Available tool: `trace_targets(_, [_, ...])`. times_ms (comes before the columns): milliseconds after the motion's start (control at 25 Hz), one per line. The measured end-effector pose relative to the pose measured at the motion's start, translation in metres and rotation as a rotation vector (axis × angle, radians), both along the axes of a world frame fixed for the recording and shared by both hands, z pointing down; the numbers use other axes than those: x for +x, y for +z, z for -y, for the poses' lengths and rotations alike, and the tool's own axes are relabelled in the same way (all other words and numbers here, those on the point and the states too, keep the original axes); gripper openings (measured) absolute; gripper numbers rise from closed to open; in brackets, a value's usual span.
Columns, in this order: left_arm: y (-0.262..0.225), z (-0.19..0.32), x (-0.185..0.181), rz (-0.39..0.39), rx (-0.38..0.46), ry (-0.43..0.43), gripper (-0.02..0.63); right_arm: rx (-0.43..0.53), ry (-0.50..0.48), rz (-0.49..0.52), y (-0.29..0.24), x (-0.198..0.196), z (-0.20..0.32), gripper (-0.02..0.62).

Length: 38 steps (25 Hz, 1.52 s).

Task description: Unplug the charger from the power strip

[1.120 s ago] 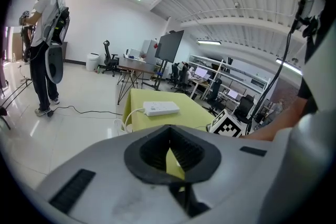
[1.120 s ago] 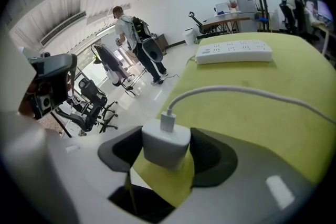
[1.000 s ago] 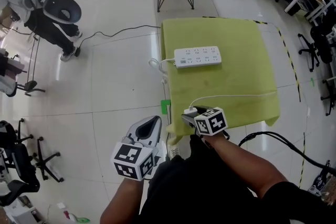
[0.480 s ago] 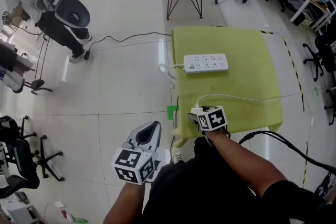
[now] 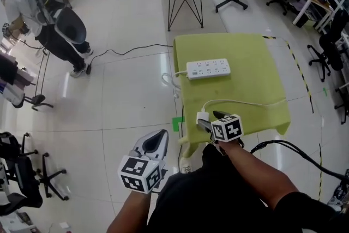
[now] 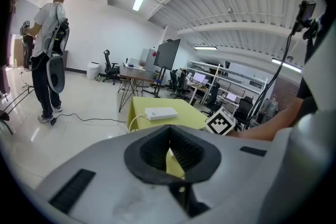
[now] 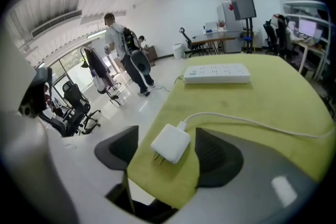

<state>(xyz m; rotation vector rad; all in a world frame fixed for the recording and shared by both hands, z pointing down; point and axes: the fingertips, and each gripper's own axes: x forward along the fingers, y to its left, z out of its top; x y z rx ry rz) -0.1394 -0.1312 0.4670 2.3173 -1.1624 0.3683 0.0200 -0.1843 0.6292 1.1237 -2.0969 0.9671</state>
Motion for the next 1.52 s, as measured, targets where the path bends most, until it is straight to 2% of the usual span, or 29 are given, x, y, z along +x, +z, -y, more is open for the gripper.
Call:
trace_targets(80, [0.000,-0.004,0.006,-0.003,0.009,0.032,0.006,0.095,0.045,0.075,-0.036,0.008,-0.008,0.242])
trace_targets(120, [0.001,-0.007,0.010,-0.003,0.013,0.051,0.006,0.150,0.070,0.120,-0.056,0.013,-0.014,0.158])
trace_targets(160, [0.002,-0.009,0.014,-0.002,0.016,0.070,0.006,0.202,0.094,0.166,-0.076,0.018,-0.022,0.044])
trace_targets(200, [0.002,-0.010,0.018,-0.001,0.020,0.088,0.006,0.246,0.112,0.217,-0.096,0.022,-0.031,0.002])
trace_targets(360, [-0.007,-0.011,0.040,-0.015,0.046,0.142,0.006,0.338,0.165,0.441,-0.166,0.037,-0.074,0.001])
trace_targets(480, [-0.024,-0.016,0.060,-0.037,0.093,0.169,0.006,0.373,0.175,0.505,-0.199,0.050,-0.107,0.002])
trace_targets(680, [-0.037,-0.032,0.089,-0.047,0.139,0.189,0.006,0.427,0.090,0.459,-0.225,0.053,-0.151,0.002])
trace_targets(920, [-0.051,-0.070,0.109,-0.050,0.170,0.155,0.006,0.498,-0.025,0.380,-0.247,0.050,-0.216,0.000])
trace_targets(1080, [-0.059,-0.116,0.119,-0.032,0.193,0.138,0.006,0.497,-0.024,0.355,-0.243,0.065,-0.265,0.000])
trace_targets(1240, [-0.063,-0.153,0.114,-0.009,0.216,0.095,0.006,0.487,-0.008,0.366,-0.238,0.079,-0.305,0.000])
trace_targets(1520, [-0.071,-0.202,0.106,-0.006,0.231,0.048,0.006,0.500,-0.065,0.338,-0.239,0.078,-0.355,0.000])
